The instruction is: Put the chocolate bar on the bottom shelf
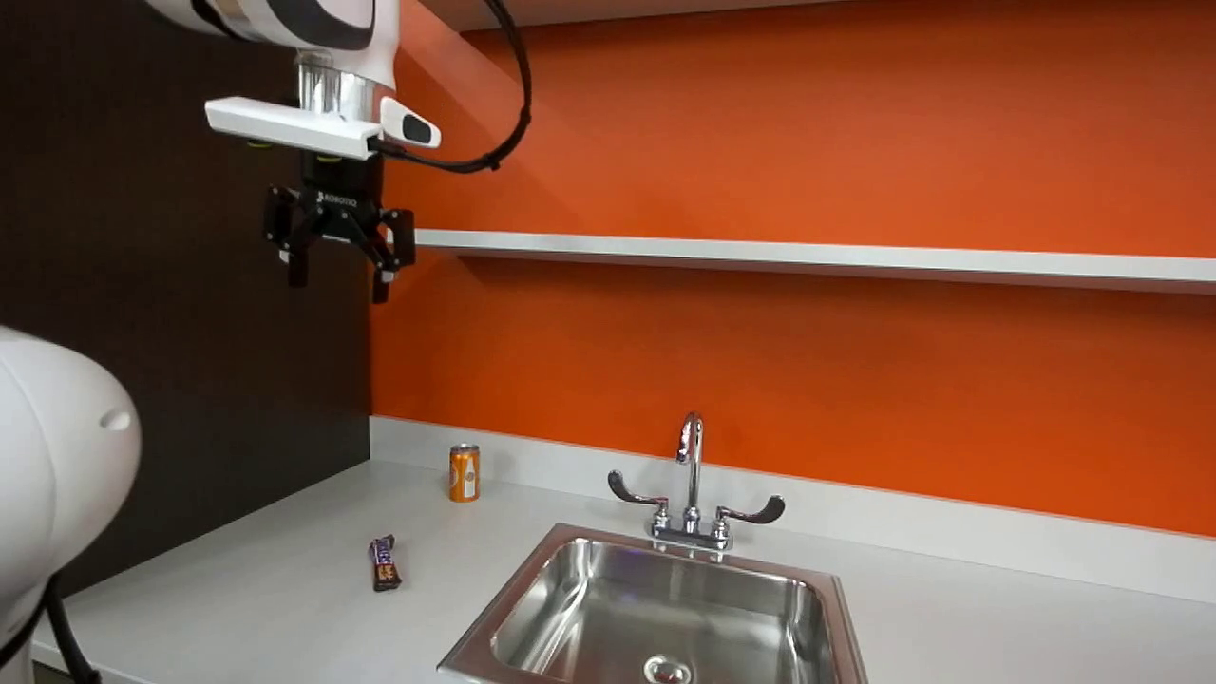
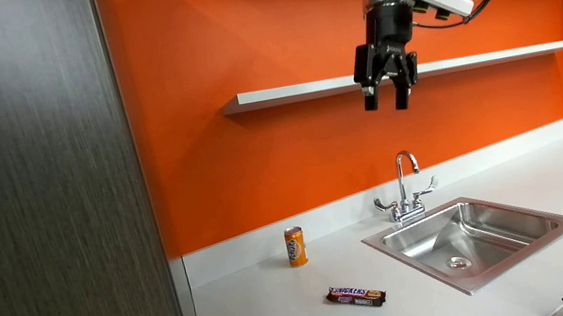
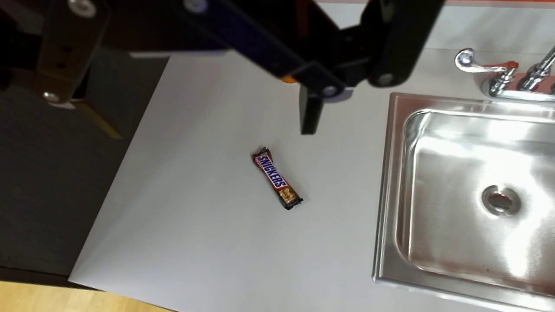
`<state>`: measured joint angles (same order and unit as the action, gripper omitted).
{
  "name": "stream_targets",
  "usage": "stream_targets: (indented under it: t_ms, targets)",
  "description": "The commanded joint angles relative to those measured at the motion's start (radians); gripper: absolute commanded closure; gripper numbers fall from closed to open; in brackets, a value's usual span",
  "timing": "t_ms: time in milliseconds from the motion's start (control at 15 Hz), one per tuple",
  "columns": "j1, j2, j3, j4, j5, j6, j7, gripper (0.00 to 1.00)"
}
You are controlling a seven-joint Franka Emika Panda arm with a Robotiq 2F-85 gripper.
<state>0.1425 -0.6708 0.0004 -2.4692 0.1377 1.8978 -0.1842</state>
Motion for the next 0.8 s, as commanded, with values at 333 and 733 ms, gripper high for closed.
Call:
stream_targets:
  t_ms: [333, 733]
  targets:
    - [0.007, 0.212, 0.081, -0.097, -0.024, 0.287, 0.020, 0.00]
    - [0.023, 0.388, 0.094, -0.105, -0.028, 0.459, 0.010, 0.00]
